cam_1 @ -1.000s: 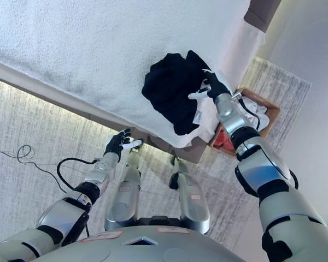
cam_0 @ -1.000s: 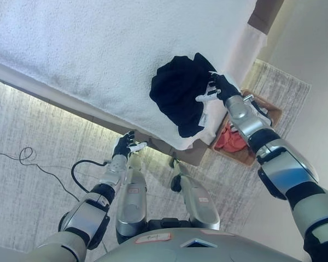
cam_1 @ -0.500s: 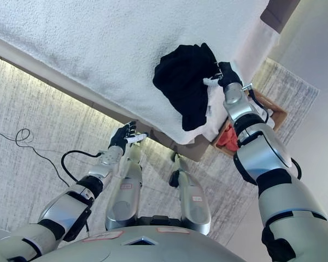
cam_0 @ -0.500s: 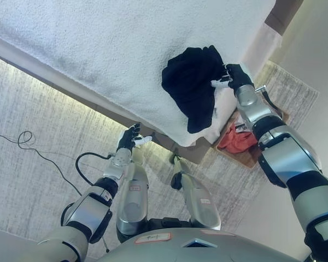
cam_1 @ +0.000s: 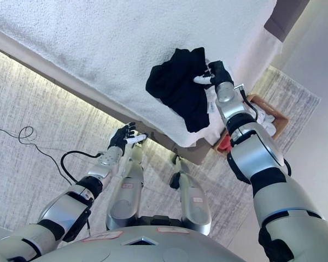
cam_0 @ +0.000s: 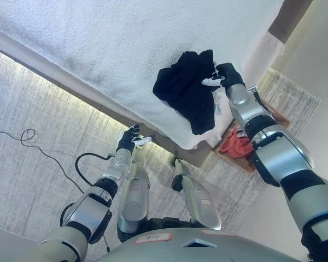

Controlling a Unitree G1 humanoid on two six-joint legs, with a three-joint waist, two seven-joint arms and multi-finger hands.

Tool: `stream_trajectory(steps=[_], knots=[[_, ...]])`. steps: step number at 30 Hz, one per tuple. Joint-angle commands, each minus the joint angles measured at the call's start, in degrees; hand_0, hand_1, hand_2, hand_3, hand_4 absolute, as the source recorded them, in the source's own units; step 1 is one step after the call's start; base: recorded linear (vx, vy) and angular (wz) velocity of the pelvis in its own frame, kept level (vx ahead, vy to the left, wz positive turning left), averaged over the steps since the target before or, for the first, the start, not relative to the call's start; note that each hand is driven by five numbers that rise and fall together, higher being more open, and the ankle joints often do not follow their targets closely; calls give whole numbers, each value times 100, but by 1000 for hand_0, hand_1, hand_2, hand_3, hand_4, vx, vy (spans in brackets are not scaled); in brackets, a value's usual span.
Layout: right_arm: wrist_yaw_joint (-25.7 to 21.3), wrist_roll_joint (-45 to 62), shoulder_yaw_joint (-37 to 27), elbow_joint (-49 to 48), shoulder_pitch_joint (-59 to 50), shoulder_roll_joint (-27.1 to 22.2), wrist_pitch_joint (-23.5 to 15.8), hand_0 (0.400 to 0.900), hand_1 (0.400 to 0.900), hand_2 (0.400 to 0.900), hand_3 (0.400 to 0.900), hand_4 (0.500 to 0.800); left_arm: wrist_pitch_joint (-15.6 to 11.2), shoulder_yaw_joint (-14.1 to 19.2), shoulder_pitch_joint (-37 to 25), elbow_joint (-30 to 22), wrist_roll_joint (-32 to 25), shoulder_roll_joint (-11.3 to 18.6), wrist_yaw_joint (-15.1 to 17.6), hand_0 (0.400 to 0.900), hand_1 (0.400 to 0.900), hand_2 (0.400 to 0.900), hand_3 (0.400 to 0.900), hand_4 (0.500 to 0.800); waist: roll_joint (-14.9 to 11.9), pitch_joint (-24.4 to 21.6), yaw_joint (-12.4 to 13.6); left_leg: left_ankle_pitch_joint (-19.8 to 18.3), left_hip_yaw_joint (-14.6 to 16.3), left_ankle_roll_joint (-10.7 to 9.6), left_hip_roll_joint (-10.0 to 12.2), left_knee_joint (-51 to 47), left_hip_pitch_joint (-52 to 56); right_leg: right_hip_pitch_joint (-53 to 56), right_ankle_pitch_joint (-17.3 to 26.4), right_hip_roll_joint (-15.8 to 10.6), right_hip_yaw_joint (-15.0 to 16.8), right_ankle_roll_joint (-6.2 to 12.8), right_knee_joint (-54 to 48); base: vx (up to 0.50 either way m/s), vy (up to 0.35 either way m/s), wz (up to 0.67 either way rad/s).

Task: Put the clothes on the bed into the basket.

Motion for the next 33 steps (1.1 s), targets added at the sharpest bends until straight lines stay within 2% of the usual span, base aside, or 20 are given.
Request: stream_trajectory(steps=[1,8,15,18,25,30,33], knots=[[-172,225,-274,-592,-44,133,-452,400,400,400,400,500,-150,17,70,68,94,3,91,900,900,900,900,800,-389,-130,-72,-255,707,213,-50,-135,447,195,172,-501,724,381,-4,32,29,-21],[-334,336,-969,-2233,1530,-218,-661,400,400,400,400,500,-95,429,505,-87,255,20,91,900,900,900,900,800,-371,-556,-514,-536,1041,349,-62,-135,1034,612,93,-556,939,420,-4,56,46,-27],[-582,188,-2390,-3659,3437,-731,-794,400,400,400,400,500,-67,927,1109,-457,415,106,-22,900,900,900,900,800,-236,-1170,-876,-842,1386,454,-59,-135,1665,1048,-44,-606,1135,483,-4,88,27,-26],[-704,129,-3048,-3955,3958,-910,-854,400,400,400,400,500,-52,1099,1306,-518,514,139,-122,900,900,900,900,800,-154,-1435,-999,-960,1512,490,-68,-135,1908,1228,-95,-622,1224,511,-4,82,10,-23],[-967,107,-3961,-4172,4460,-1141,-913,400,400,400,400,500,-31,1305,1560,-601,516,91,-252,900,900,900,900,800,47,-1810,-1152,-1080,1757,508,-18,-135,2217,1417,-141,-629,1385,513,-4,41,-9,-20],[-1145,-23,-4292,-4427,4595,-1224,-904,400,400,400,400,500,-15,1340,1704,-630,532,-2,-281,900,900,900,900,800,182,-1905,-1222,-1144,1867,528,4,-135,2380,1527,-164,-616,1474,506,-4,23,-24,-16],[-1085,-61,-4251,-4328,4625,-1253,-867,400,400,400,400,500,1,1301,1760,-634,542,-53,-314,900,900,900,900,800,233,-1931,-1245,-1158,1922,527,30,-135,2439,1560,-176,-603,1511,498,-4,9,-28,-12]])
